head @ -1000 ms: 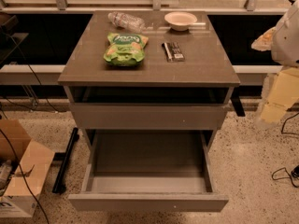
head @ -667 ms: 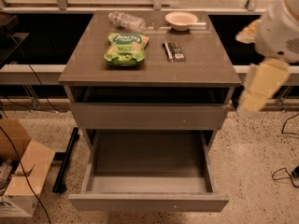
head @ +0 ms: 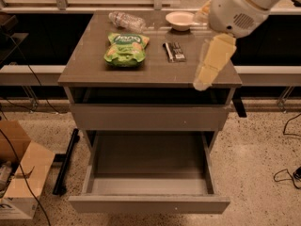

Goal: Place green rice chip bag into middle drawer

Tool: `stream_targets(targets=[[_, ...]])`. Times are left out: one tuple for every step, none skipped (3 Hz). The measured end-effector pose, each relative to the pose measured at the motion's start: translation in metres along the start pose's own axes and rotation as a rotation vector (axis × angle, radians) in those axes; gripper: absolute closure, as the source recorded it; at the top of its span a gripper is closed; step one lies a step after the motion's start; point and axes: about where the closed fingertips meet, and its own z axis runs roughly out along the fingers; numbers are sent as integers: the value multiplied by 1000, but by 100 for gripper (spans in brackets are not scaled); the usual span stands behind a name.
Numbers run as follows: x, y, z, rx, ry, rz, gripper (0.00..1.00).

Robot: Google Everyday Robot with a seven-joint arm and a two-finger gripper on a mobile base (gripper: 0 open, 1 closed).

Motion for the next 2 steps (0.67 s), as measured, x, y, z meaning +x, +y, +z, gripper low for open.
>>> stream_targets(targets=[[-6,-5,-2,8,-13,-6,0],[-19,-16,27,22,4,15,0]])
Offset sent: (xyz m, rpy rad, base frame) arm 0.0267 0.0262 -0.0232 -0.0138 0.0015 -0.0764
